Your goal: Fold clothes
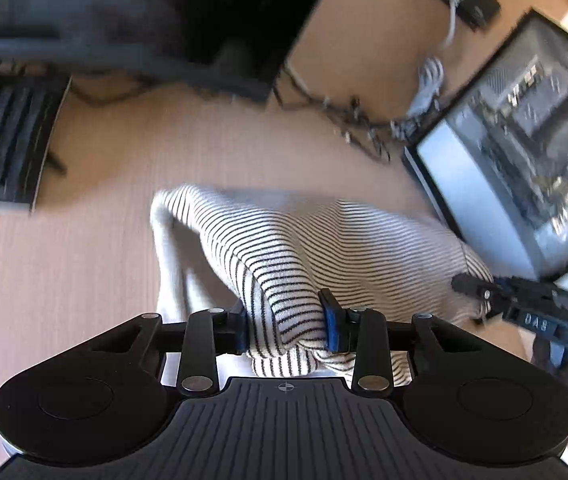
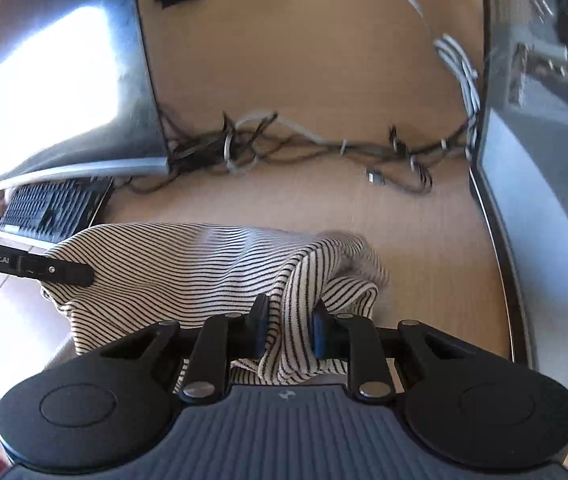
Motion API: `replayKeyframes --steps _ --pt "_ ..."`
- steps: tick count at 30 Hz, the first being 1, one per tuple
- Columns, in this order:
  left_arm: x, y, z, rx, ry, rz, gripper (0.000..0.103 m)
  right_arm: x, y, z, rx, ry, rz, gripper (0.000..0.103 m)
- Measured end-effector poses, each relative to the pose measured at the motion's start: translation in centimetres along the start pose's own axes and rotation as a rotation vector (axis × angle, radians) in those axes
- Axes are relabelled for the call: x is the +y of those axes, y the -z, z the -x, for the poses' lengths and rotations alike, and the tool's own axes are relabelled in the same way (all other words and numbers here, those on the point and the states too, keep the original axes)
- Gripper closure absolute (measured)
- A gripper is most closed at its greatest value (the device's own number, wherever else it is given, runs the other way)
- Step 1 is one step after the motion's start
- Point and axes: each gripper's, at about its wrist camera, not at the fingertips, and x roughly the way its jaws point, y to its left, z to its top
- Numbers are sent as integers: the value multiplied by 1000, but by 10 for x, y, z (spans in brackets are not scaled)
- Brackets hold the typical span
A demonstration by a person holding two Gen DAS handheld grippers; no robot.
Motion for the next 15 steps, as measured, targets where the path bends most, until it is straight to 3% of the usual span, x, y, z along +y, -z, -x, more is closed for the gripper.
replayKeyframes --steps 5,11,13,15 --pt "5 32 -7 67 -31 -6 59 -7 33 4 58 34 -25 87" --pt "14 38 -1 43 -53 10 50 1 49 -21 57 134 63 86" --pt "12 36 10 22 -61 -3 47 7 45 -22 57 163 112 81" --pt "10 31 20 0 -56 -6 37 9 39 -19 55 191 146 69"
